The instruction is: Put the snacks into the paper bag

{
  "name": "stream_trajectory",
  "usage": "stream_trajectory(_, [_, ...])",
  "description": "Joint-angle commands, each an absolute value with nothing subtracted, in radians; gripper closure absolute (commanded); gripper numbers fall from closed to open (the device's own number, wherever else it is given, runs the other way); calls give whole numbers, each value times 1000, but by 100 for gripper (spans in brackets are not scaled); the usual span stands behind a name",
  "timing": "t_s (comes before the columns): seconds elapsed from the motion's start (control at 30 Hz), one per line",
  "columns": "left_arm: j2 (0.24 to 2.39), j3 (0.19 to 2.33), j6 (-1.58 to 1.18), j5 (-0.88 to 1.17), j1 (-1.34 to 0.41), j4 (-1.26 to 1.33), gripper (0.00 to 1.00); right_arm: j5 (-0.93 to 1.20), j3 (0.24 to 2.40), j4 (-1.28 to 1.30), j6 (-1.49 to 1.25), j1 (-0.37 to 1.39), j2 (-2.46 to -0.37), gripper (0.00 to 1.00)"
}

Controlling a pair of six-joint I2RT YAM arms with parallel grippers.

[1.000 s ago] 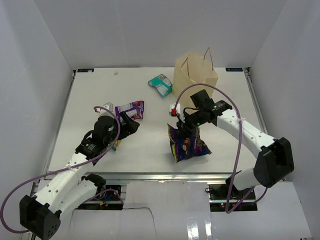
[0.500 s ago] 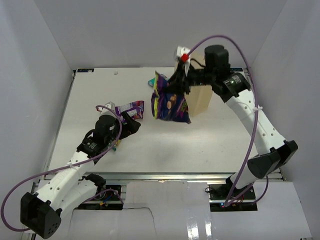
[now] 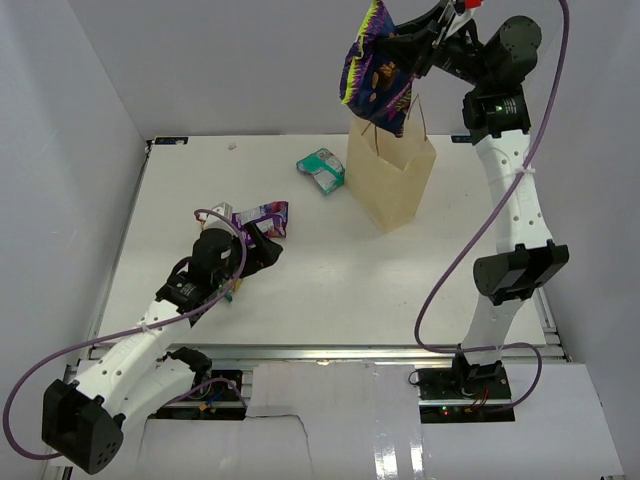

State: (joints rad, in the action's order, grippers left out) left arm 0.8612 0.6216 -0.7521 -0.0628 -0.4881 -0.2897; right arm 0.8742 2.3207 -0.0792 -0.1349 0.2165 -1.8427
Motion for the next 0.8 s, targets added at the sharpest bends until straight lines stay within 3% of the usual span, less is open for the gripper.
stream_trajectory(0.0, [879, 658, -732, -52, -485, -265, 6, 885, 2401, -363, -179, 187, -1881, 92])
stream_trajectory(0.33, [930, 676, -719, -41, -485, -255, 6, 1051, 2358, -532, -212, 134, -1974, 92])
stream_trajectory(0.5, [943, 678, -716, -38, -485, -252, 6, 1163, 2312, -704, -354, 110, -2008, 92])
stream_trajectory(0.77, [994, 689, -709, -20, -485, -226, 6, 1117, 2364, -836, -498, 94, -1982, 92])
